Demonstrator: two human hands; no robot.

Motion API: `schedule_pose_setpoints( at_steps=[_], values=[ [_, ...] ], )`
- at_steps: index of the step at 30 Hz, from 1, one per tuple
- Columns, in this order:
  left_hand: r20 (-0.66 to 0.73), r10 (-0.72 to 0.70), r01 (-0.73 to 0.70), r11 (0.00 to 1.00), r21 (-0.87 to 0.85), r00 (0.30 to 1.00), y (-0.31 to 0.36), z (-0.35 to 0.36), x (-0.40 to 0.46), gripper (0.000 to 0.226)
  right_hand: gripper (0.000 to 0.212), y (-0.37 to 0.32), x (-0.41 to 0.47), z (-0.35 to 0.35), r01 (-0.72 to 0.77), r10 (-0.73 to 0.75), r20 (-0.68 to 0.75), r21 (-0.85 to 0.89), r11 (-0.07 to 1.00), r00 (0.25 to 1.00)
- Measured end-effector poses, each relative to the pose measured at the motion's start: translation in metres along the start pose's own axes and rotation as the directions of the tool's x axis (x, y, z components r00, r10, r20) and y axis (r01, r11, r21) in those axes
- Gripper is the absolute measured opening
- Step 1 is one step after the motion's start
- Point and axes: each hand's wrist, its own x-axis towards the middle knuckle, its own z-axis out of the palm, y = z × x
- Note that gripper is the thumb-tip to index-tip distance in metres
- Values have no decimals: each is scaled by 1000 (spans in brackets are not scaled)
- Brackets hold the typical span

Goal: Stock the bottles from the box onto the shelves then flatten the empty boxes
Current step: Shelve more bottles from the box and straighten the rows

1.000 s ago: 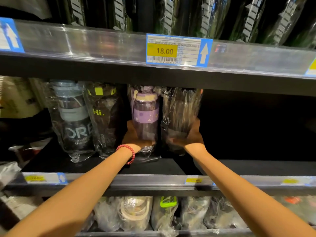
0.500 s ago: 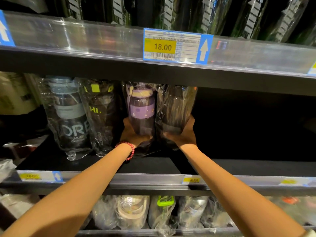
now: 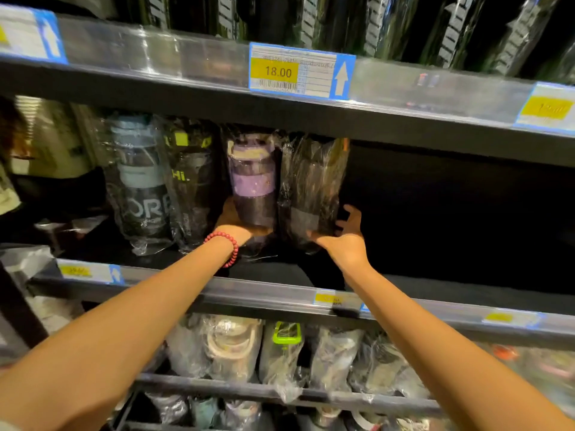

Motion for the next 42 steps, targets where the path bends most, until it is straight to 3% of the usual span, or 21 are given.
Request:
schedule_pose_setpoints(
  at_steps=[1, 3, 4, 5, 7, 11, 14, 18, 20, 23, 25, 28, 30, 34, 37, 39, 42],
  values=[
    [-20, 1, -3, 996, -92, 1000, 7, -6, -1, 46, 91, -3, -7, -4, 11, -10, 12, -16, 1000, 1000],
    [-245, -28, -58, 941, -334, 969, 11, -1, 1, 37, 87, -8, -20, -11, 23, -21, 31, -66, 998, 999],
    [-378, 43, -201, 898, -391, 925, 11, 0, -5, 56, 83, -10, -26, -14, 27, -25, 34, -76, 997, 999],
    [-435, 66, -277, 853, -442, 898, 10, -2, -9, 75, 77, -13, -33, -15, 32, -30, 34, -69, 997, 999],
    [-479, 137, -392, 781, -486, 867, 7, 2, -23, 90, 61, -20, -51, -13, 52, -51, 59, -14, 999, 997],
    [-504, 108, -458, 609, -647, 857, -37, 12, -61, 69, 50, -39, -92, 15, 56, -87, 230, 141, 988, 969],
    [-601, 6, -481, 607, -632, 799, -95, 21, -93, 46, 46, -46, -125, 54, 61, -124, 388, 172, 983, 913],
    [-616, -212, -405, 587, -701, 759, -188, 32, -135, 38, 42, -47, -179, 122, 5, -106, 616, 163, 987, 781],
    [-582, -301, -330, 593, -735, 756, -229, 42, -151, 41, 38, -41, -203, 152, -24, -86, 694, 147, 989, 715],
    [-489, -474, -188, 549, -815, 732, -313, 68, -191, 47, 39, -27, -263, 217, -35, -10, 849, 34, 999, 528],
    [-387, -586, -96, 464, -881, 712, -369, 91, -219, 46, 37, -17, -306, 256, -52, 65, 913, -48, 997, 402],
    [-211, -735, 15, 288, -958, 645, -445, 131, -260, 39, 23, -2, -375, 307, -194, 246, 933, -199, 961, 261],
    [-108, -790, 97, 208, -973, 603, -492, 161, -286, 45, 32, 15, -421, 334, -123, 298, 940, -281, 952, 165],
    [60, -869, 238, 68, -969, 491, -567, 221, -321, 39, 38, 60, -498, 376, 69, 414, 907, -420, 905, 79],
    [186, -888, 305, -54, -951, 420, -611, 270, -334, 15, 30, 105, -540, 403, 51, 499, 867, -498, 865, 8],
    [280, -875, 309, -161, -937, 394, -637, 305, -341, 30, 35, 133, -563, 419, 53, 565, 825, -564, 824, -4],
    [392, -861, 326, -287, -901, 324, -665, 354, -347, 51, 59, 174, -587, 439, 222, 652, 758, -634, 741, -10]
  ],
)
